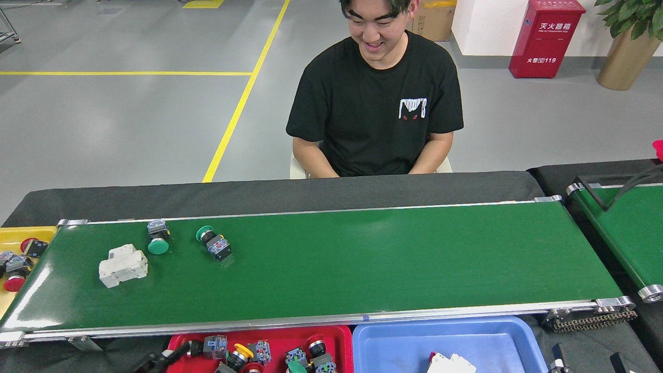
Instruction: Pick switch part from conveyor to tray
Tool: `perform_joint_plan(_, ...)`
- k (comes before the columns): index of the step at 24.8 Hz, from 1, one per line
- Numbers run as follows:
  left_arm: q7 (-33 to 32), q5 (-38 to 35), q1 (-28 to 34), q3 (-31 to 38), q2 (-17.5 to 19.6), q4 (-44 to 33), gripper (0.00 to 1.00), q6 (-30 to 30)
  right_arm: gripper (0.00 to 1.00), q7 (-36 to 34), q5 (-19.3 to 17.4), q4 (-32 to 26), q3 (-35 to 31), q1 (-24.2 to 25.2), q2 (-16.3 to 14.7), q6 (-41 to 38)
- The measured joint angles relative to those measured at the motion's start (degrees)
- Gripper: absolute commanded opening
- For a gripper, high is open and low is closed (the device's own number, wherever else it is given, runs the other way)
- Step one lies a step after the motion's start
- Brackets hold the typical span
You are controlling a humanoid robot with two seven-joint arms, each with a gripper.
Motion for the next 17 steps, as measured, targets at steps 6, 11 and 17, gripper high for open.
perform_joint_plan(6,0.0,0.0,-0.6,10.5,-4.0,2.8,1.00,9.5,1.00,1.2,0.0,0.0,0.0,0.0,-1.5,0.0)
perform_joint_plan(11,0.0,0.0,-0.9,10.4,-3.6,3.1,0.99,12.5,1.00,5.9,0.0,0.0,0.0,-4.3,-2.7,-1.0)
perform_joint_plan(17,-4.5,-0.2,-8.5,8.4,0.2,4.1,0.99,13.0,1.00,8.1,0.1,0.0,1.9,-9.0,-4.7,-3.5)
